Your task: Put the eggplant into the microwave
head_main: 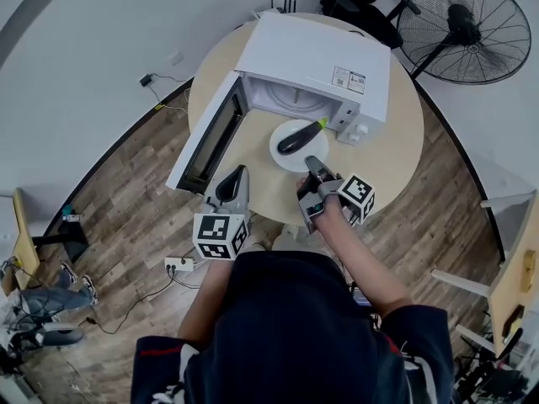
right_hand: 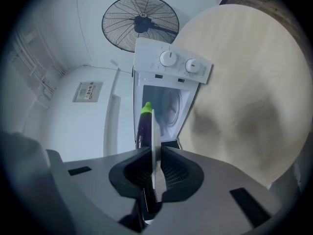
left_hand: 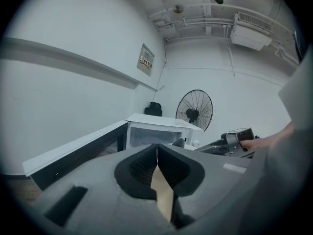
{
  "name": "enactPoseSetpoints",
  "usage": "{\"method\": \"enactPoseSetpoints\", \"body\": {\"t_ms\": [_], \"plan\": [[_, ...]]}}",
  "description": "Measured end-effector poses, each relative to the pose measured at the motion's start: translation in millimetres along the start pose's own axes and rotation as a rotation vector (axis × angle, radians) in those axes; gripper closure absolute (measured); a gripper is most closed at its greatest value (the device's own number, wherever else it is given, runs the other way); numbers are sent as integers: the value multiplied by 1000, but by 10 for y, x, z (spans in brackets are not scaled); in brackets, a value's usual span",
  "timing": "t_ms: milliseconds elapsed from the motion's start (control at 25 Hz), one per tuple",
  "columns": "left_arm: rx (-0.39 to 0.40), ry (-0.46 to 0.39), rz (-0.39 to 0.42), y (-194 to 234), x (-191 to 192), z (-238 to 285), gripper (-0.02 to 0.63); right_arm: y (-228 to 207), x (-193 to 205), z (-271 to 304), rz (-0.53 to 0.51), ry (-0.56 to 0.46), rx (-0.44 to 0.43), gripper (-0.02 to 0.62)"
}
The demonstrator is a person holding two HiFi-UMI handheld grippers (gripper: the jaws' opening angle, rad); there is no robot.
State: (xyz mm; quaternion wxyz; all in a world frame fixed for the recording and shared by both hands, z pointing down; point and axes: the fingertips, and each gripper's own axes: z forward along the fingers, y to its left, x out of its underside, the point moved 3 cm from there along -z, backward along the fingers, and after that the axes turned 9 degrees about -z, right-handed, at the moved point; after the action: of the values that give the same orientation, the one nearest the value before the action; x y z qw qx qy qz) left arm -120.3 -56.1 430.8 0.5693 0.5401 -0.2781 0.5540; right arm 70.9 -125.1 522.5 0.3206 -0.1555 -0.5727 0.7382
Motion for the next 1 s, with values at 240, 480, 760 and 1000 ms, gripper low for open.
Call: {"method": "enactPoseSetpoints", "body": {"t_ms": [240, 480, 760, 1000], "plan": [[9, 15, -9, -142, 34, 140, 588, -96, -74, -2, 15, 15, 3, 569], [25, 39, -6, -131, 51, 209, 586, -146, -42, 57, 30, 6, 6, 569], [81, 71, -1, -5, 43, 362, 588, -241, -73, 289, 16, -49, 21, 569], [147, 108, -2, 106, 50, 521, 586, -316, -109, 528, 12, -102, 50, 569]]}}
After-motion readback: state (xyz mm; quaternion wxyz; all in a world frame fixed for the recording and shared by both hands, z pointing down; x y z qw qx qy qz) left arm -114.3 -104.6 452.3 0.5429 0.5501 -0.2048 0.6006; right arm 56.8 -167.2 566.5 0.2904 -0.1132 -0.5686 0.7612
